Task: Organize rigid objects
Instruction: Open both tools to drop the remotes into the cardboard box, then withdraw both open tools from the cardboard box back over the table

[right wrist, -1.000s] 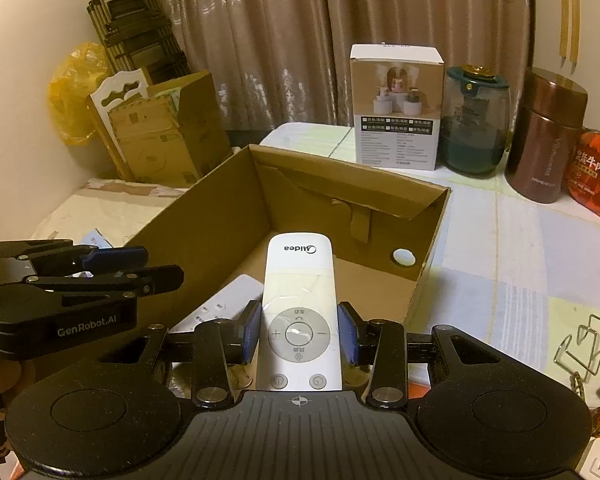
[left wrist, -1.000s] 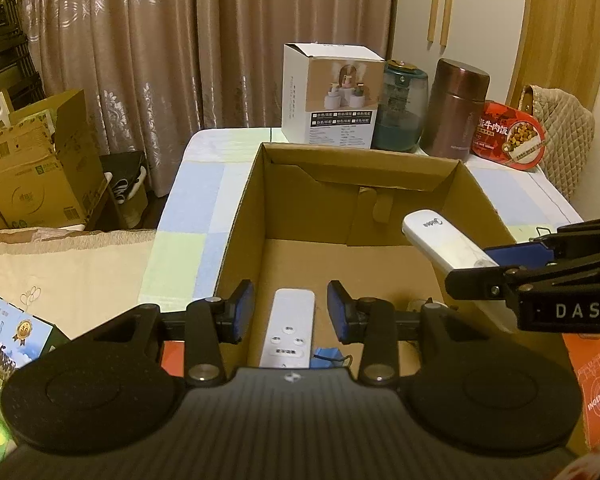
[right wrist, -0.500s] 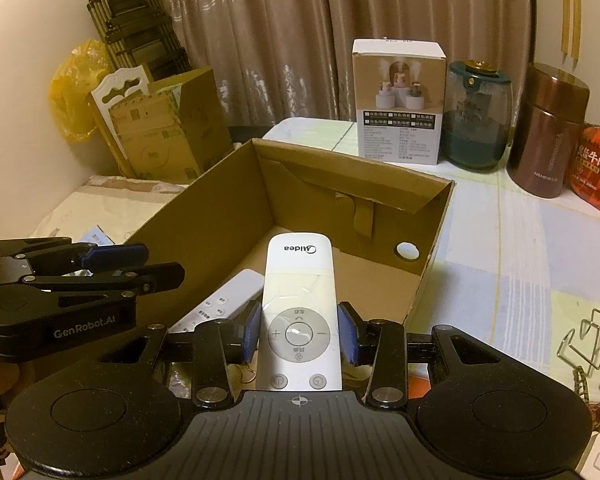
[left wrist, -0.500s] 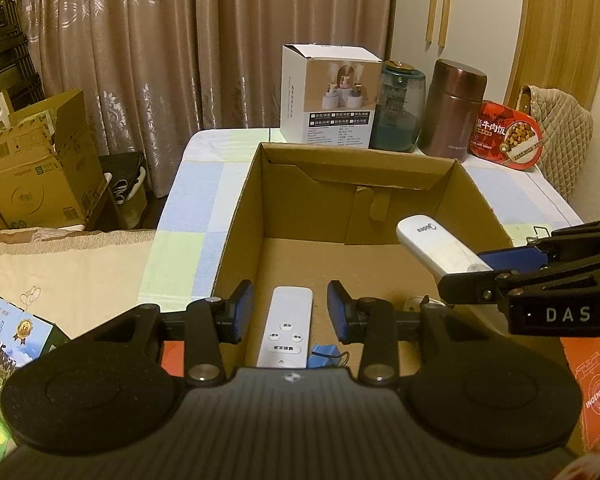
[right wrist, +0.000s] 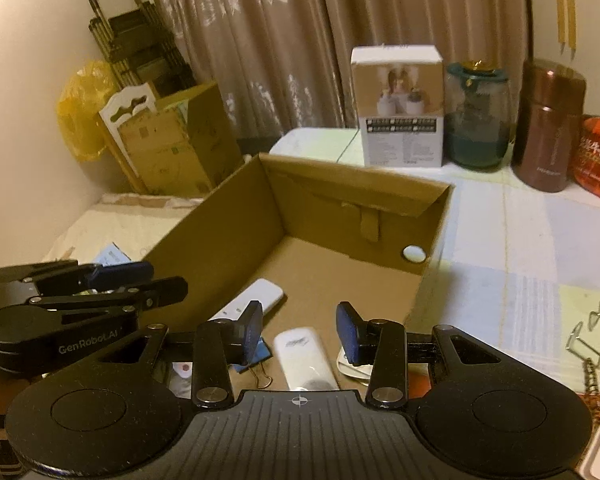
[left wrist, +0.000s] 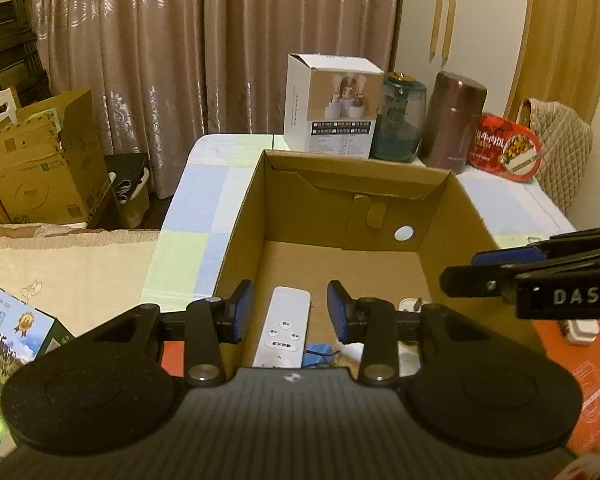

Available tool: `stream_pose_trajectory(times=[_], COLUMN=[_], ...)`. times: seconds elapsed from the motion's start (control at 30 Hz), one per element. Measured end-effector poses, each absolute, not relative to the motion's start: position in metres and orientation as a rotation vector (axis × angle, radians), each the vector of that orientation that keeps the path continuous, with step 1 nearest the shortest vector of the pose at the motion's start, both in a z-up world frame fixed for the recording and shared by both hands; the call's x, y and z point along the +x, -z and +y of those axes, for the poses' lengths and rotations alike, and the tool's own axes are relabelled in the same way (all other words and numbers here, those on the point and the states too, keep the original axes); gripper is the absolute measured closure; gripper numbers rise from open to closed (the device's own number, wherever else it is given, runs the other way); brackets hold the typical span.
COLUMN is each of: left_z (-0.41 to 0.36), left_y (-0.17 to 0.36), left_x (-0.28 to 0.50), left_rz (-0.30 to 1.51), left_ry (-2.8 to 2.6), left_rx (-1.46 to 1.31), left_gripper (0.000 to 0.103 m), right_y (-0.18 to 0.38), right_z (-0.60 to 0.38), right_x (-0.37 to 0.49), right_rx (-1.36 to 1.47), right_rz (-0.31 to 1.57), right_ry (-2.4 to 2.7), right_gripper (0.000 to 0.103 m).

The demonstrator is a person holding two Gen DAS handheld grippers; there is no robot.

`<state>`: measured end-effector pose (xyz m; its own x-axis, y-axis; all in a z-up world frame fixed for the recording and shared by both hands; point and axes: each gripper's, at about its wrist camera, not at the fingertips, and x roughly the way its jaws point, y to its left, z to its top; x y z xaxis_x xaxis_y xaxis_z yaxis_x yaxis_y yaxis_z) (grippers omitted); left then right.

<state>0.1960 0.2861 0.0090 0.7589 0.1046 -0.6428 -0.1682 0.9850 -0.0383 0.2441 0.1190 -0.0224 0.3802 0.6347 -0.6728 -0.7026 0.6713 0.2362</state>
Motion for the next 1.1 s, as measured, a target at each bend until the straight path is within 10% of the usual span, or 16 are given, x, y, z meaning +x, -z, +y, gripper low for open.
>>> stream_pose_trajectory(times=[0.8,1.1], left_z=[0.153,0.092], left_y=[-0.099,-0.100], left_x=[0.092,0.071], left_rz=[0.566,0.523], left_ry=[-0.063,0.012], left_rx=[-0.137,-0.097], left_gripper=[0.049,0.024], right_y=[-0.076,-0.086], right_z=[-0.054,-0.148], right_x=[0.158,0.142], right_rx=[-0.020,0.006], right_rz=[0.651,0.578], right_ry=[-0.764,-0.608], right_gripper=[0.061,0.023])
